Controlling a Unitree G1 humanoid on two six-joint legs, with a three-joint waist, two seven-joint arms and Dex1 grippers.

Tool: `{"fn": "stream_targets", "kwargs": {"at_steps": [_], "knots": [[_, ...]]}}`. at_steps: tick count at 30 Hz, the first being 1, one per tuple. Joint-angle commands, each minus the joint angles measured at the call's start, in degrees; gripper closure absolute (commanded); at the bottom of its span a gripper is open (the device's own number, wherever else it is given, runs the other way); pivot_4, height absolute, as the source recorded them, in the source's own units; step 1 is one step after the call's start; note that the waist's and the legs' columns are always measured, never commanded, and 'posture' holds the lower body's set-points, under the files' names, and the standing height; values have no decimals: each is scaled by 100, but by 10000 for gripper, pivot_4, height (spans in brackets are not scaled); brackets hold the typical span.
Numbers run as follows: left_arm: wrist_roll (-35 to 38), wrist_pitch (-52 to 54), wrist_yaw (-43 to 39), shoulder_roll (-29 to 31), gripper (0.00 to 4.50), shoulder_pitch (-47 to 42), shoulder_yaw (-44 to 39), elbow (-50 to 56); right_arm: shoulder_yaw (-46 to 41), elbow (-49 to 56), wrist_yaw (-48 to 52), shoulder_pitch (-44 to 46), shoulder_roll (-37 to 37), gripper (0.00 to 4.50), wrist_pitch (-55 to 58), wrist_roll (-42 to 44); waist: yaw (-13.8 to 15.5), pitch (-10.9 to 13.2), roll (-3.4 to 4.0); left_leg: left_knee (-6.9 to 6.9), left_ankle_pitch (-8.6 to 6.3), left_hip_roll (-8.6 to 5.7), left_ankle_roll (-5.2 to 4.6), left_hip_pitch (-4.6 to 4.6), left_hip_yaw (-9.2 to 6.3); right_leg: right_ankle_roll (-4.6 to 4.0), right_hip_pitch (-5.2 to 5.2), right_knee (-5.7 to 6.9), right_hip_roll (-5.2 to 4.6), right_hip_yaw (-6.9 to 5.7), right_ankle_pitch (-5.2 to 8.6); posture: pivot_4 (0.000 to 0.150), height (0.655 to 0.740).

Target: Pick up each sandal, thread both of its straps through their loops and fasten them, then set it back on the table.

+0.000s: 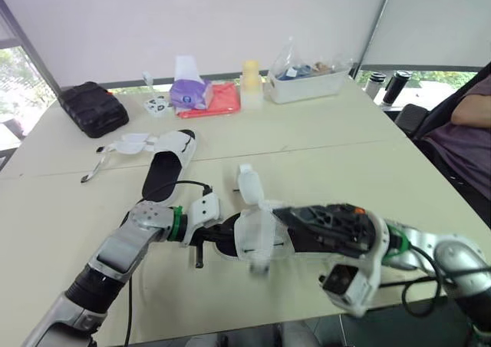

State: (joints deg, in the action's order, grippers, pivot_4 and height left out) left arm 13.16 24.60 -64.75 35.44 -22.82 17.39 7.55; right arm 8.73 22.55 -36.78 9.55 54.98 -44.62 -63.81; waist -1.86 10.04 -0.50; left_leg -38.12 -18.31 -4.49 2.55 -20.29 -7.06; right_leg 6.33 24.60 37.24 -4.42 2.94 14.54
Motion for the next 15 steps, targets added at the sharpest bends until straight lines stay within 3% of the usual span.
{"fn": "stream_targets", "kwargs": {"at_steps": [1, 4, 5, 8, 11, 15], "knots": [[-3, 37, -37, -1, 45000, 26, 48, -42, -523, 7, 212, -451, 51, 12996, 10, 289, -2, -2, -3, 0, -5, 0, -9, 4, 0, 0, -4, 0, 0, 0, 0, 1500, 7400], [3, 38, -34, -36, 45000, 34, 59, -59, -828, -507, 268, -701, 79, 12996, 98, 350, -7, -3, -4, -1, -13, 1, -23, 13, 1, 0, -13, 0, 0, 0, 0, 1500, 7400], [7, 38, -45, -42, 45000, 37, 66, -58, -868, -763, 607, -725, 22, 12996, 218, 840, -8, -3, -5, -1, -13, 1, -23, 16, 2, 0, -16, 0, 0, 0, 0, 1500, 7400], [3, 25, -66, -45, 45000, 54, 72, -42, -739, -1332, 2480, -661, -168, 12996, 1030, 3618, -38, -2, -8, -1, -18, 8, -32, 25, 6, 0, -30, -7, 2, 0, 0, 1500, 7400], [-1, 8, -66, -30, 45000, 60, 40, -15, -681, -726, 4569, -439, -417, 12996, 2983, 7012, -45, -1, -9, -1, -27, 16, -49, 34, 5, 0, -47, -14, 3, 0, 0, 1500, 7400], [7, 5, -60, -6, 45000, 68, -5, 47, -986, -47, 5699, 231, -495, 12996, 4896, 9315, -49, -1, -6, -1, -31, 18, -55, 38, -23, 0, -50, -16, 4, -3, 0, 1500, 7400]]}}
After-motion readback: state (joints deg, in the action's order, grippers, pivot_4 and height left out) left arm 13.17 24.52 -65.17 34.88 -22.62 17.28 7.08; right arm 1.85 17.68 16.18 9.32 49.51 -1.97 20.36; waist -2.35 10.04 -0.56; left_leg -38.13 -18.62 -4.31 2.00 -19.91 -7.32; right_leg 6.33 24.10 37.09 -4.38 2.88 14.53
